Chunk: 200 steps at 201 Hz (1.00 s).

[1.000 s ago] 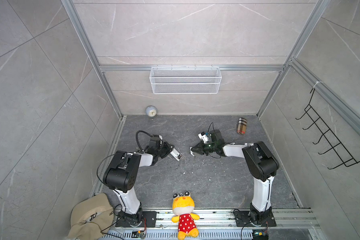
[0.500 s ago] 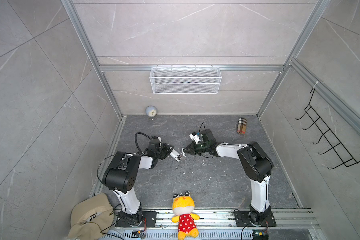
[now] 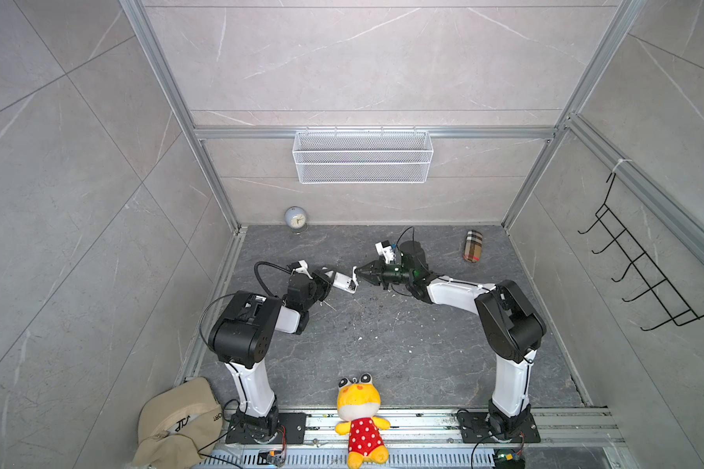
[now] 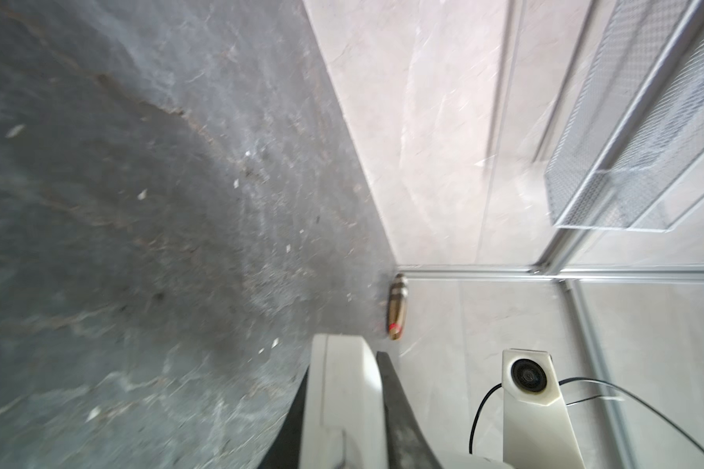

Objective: Load the batteries into the remote control
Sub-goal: 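Carry the cover toward the remote while the left gripper raises the remote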

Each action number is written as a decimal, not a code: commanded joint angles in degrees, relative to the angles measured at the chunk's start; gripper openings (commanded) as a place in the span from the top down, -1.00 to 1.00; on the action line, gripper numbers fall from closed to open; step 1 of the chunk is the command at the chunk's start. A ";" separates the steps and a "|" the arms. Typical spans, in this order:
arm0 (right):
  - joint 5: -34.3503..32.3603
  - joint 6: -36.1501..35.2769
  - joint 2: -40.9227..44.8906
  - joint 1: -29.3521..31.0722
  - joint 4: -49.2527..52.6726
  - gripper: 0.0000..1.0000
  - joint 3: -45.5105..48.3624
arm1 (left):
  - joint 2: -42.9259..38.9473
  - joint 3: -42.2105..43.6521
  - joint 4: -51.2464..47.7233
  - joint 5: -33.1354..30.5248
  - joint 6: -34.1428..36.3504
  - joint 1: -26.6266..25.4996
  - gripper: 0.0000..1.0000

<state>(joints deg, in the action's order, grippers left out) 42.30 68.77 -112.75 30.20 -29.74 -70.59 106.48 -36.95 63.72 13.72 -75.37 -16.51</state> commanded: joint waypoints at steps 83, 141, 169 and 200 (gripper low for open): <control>1.28 13.70 -2.73 -2.36 -7.03 0.97 -11.05 | 0.53 -1.61 17.26 -4.92 -14.02 -0.05 0.80; 1.97 14.90 -5.21 -1.33 -8.64 0.97 -10.81 | 0.02 -1.55 17.25 -5.70 -17.01 -0.10 0.80; 2.35 15.48 -6.74 -0.60 -9.95 0.97 -10.89 | -0.45 -1.46 17.24 -5.70 -17.71 -0.10 0.80; 2.69 17.22 -8.19 -0.15 -12.90 0.97 -10.51 | -0.33 -1.81 17.23 -5.37 -18.41 -0.10 0.79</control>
<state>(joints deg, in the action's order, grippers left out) 43.70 84.25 -119.13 29.52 -38.20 -80.27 108.36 -37.04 76.40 9.02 -92.86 -16.51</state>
